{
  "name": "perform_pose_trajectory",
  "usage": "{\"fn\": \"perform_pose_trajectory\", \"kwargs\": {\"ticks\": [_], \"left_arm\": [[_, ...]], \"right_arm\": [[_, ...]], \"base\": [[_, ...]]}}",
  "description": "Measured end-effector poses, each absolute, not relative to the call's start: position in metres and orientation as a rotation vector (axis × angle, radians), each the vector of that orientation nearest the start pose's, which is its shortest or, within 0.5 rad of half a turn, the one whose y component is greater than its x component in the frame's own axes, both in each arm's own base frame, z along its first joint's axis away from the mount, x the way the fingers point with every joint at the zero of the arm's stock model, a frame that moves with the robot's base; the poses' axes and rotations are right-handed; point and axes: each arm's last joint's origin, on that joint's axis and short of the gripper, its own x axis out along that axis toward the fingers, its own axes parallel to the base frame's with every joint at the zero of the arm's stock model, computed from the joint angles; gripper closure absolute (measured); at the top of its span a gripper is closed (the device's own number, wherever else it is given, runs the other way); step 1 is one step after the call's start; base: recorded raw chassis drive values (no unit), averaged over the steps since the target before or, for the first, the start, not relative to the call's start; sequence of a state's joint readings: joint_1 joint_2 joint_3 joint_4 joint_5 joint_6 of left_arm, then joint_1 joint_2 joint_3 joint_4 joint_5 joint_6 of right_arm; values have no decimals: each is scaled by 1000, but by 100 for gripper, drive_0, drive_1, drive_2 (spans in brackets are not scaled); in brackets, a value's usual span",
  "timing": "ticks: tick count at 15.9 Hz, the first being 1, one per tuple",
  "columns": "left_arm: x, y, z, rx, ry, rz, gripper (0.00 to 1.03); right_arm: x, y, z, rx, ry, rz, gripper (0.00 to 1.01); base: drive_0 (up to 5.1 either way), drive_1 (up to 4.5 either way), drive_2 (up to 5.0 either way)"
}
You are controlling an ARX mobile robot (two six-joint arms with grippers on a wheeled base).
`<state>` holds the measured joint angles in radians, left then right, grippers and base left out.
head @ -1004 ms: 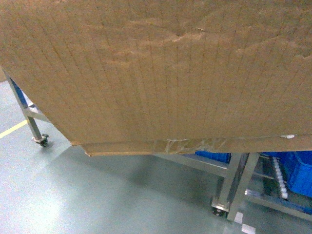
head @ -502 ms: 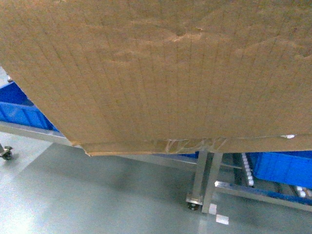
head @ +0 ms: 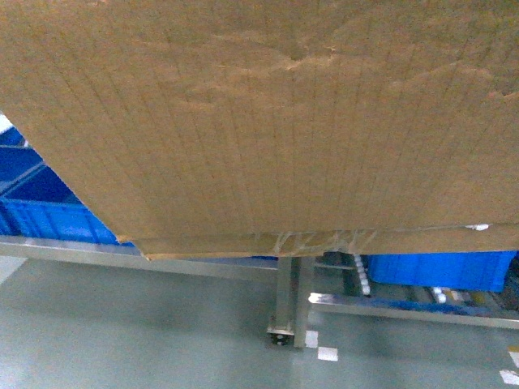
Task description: Sort boxes to right shelf from conveyor
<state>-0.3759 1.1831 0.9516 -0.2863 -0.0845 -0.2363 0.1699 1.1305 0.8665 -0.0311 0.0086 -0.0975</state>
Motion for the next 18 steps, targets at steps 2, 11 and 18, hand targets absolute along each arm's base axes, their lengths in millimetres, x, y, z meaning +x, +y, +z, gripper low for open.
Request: {"fn": "perform_pose_trajectory", "kwargs": {"ticks": [2, 11, 18], "left_arm": [[239, -92, 302, -111, 536, -222, 99], [240, -92, 302, -111, 537, -224, 99], [240, -92, 302, -110, 537, -223, 99]], "right_arm": [[249, 42, 308, -123, 286, 174, 97], [249, 42, 308, -123, 286, 173, 97], [249, 42, 308, -123, 286, 173, 97]], "base": [[-157, -157, -157], [-51, -51, -51], [0, 0, 0]]}}
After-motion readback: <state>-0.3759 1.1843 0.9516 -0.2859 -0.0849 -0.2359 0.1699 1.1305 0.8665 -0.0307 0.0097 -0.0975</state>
